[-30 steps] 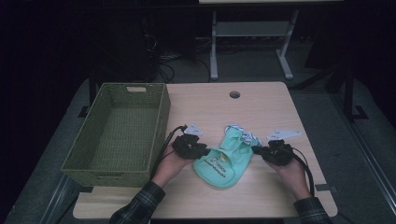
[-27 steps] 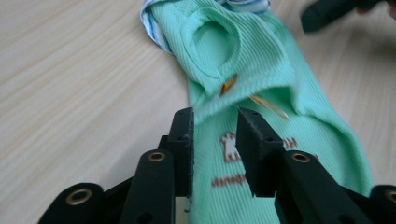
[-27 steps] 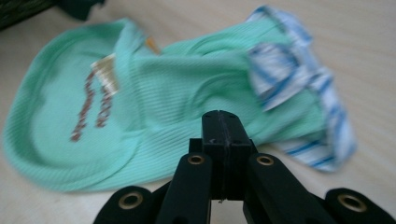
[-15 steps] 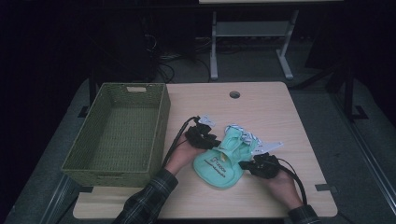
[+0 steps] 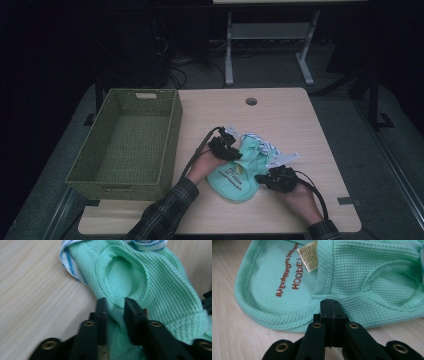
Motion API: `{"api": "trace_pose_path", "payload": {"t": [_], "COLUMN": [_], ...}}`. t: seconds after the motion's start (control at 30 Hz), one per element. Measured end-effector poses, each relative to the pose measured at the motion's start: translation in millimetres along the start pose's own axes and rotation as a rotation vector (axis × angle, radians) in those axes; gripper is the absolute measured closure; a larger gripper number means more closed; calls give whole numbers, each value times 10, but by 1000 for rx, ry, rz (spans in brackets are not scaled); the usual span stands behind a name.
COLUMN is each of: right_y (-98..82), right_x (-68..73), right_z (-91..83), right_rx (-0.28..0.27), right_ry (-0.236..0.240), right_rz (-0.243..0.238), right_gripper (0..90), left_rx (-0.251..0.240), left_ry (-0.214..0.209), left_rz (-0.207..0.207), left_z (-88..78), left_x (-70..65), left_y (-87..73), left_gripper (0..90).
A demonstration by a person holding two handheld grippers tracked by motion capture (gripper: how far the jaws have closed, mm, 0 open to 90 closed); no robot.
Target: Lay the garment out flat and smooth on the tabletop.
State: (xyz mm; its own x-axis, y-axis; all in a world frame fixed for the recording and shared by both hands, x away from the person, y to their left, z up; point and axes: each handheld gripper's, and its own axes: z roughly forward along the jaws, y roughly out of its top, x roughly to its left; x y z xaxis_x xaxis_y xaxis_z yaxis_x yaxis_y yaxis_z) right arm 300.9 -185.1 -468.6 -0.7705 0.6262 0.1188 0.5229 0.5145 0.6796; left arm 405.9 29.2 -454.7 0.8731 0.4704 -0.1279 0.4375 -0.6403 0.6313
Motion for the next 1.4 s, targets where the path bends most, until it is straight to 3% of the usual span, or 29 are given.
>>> {"api": "trace_pose_path", "payload": {"t": [0.1, 0.27, 0.53, 0.57, 0.67, 0.73, 0.83, 0.97, 1.03, 1.13, 1.4], "right_y": [0, -3, -6, -7, -7, -7, -10, -7, -6, -6, -7], "right_x": [3, 6, 0, -4, -3, -3, -5, -3, -1, -2, -6], "right_z": [1, -5, -18, -18, -18, -18, -16, -19, -20, -21, -25], "right_rx": [-1, 2, 12, 13, 11, 11, 9, 12, 13, 15, 18], "right_ry": [0, -1, -1, -2, 1, 2, 1, 1, -2, -2, -2], "right_rz": [2, -4, -2, -6, -1, 1, -1, -5, -9, -11, -11], "right_gripper": [900, 900, 900, 900, 900, 900, 900, 900, 900, 900, 900], "left_rx": [3, -2, -37, -36, -44, -51, -46, -44, -15, -1, 58], "left_ry": [-2, 45, 145, 140, 146, 163, 155, 130, 117, 114, 99], "left_rz": [11, 31, -25, -30, -37, -35, -8, -5, 15, 19, 2], "left_z": [-7, -92, -274, -275, -279, -307, -394, -453, -469, -460, -321], "left_x": [-5, 33, 251, 271, 277, 242, 185, 74, 38, -9, 28], "left_y": [3, 21, -41, -53, -67, -57, -65, -136, -184, -255, -362], "left_gripper": [872, 881, 883, 883, 854, 763, 741, 826, 870, 892, 894]}}
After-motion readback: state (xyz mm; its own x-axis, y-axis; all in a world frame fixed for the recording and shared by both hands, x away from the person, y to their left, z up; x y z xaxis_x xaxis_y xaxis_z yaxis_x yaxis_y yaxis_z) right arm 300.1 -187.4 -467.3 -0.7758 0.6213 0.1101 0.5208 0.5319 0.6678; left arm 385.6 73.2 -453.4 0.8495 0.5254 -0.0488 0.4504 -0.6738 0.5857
